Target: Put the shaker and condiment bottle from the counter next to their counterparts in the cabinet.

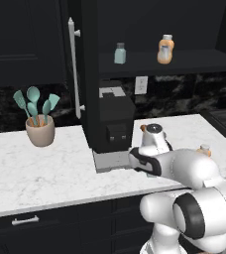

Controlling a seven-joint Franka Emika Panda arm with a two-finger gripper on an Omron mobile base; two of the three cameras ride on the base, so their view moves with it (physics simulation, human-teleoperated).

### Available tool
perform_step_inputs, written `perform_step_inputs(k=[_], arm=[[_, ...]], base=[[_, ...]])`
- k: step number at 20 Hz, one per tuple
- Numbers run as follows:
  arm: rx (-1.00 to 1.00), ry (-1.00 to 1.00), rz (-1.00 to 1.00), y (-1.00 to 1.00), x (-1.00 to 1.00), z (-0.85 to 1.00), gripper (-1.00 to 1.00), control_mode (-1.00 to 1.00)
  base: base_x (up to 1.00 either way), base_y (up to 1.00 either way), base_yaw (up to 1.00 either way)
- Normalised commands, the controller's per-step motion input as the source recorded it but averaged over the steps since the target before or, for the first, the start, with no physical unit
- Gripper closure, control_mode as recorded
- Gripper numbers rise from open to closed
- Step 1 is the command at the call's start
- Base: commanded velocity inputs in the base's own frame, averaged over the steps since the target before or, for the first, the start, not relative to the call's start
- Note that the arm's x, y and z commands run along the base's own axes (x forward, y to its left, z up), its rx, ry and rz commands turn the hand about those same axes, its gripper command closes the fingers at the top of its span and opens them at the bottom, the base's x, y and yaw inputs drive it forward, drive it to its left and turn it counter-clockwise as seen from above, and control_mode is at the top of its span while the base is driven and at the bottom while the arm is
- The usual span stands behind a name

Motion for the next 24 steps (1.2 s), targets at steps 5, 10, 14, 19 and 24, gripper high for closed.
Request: perform_step_inputs(k=[5,10,14,19,24], arm=[[0.00,0.00,-0.09,-0.07,0.02,-0.33,1.00,-1.00],[0.01,0.00,-0.06,-0.12,0.00,-0.22,1.00,-1.00],[0.05,0.00,-0.04,-0.02,0.00,-0.02,1.00,-1.00],[0.08,-0.02,-0.04,0.00,0.00,0.01,1.00,-1.00],[0.08,-0.05,-0.04,0.00,0.00,0.09,1.00,-1.00]], base=[[0.00,0.00,0.00],[0.00,0.00,0.00],[0.00,0.00,0.00],[0.00,0.00,0.00],[0.00,0.00,0.00]])
